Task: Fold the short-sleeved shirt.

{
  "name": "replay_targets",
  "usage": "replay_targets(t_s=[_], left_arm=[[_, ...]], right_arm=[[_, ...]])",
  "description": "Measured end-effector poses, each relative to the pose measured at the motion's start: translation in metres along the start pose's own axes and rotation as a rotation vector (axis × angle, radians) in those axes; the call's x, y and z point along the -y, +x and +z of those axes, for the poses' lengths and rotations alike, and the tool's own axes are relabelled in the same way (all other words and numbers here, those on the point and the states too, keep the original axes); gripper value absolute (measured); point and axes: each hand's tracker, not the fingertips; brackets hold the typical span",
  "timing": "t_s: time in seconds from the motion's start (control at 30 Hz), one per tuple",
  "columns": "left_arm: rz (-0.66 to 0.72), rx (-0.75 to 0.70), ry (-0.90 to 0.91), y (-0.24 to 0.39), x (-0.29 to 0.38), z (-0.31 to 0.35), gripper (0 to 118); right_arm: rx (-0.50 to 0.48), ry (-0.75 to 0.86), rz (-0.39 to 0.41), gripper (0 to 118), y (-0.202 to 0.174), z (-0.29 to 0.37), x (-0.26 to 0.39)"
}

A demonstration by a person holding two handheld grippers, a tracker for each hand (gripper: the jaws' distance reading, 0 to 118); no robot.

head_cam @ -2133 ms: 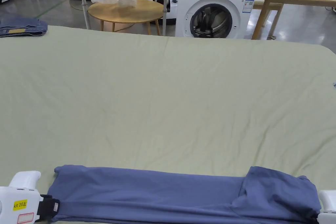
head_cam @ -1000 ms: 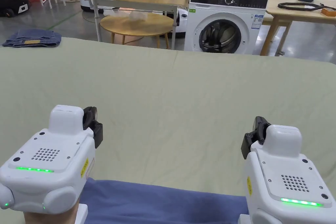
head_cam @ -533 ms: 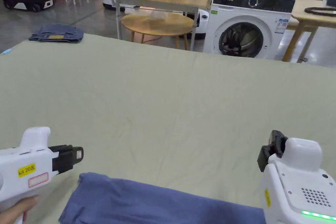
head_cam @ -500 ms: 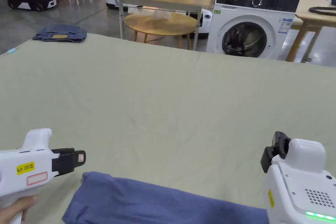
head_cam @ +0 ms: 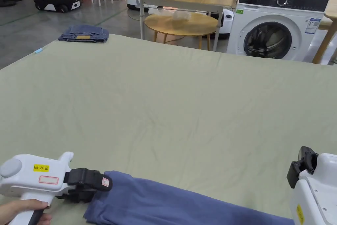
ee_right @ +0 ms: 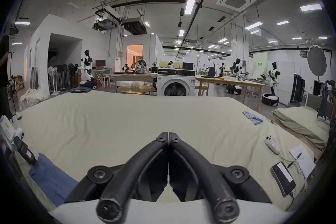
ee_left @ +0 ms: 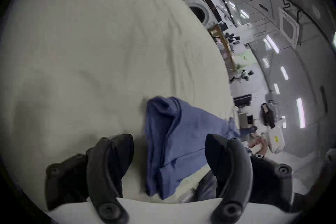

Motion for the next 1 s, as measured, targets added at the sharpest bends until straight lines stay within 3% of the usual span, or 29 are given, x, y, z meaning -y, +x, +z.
replay_targets(t_s=[0.1,0.13,0.17,0.23,0.27,0.33,0.4,0.53,1.0], left_arm=[[0.083,0.163,-0.03,-0.005,0.003,-0.023,82],[0.089,0.186,-0.063,-0.005,0.004,-0.033,76],[0.083,0.198,-0.063,-0.005,0.005,-0.04,63],[0.069,0.185,-0.043,-0.002,0.006,-0.052,12],[0.075,0.134,-0.04,-0.003,0.006,-0.058,3],[0.068,0.024,-0.041,-0.004,0.009,-0.066,2],[0.076,0.101,-0.008,-0.002,0.012,-0.06,1],[0.005,0.012,0.02,0.014,0.011,-0.049,0],[-0.062,-0.158,0.172,0.056,-0.013,0.072,0]], right_arm=[[0.0,-0.005,-0.002,0,0.001,0.0,0.002],[0.001,-0.005,-0.003,0,0.001,0.0,0.002],[0.002,-0.007,-0.005,0,0.001,0.001,0.003],[0.004,-0.014,-0.016,0,0.002,0.0,0.004],[0.003,-0.016,-0.019,0,0.002,0.001,0.004],[0.003,-0.021,-0.024,0,0.003,0.001,0.005],[0.004,-0.022,-0.021,0,0.003,0.002,0.004],[0.004,-0.019,-0.016,0,0.004,0.004,0.002],[-0.009,-0.018,-0.003,0,0.003,0.001,-0.004]])
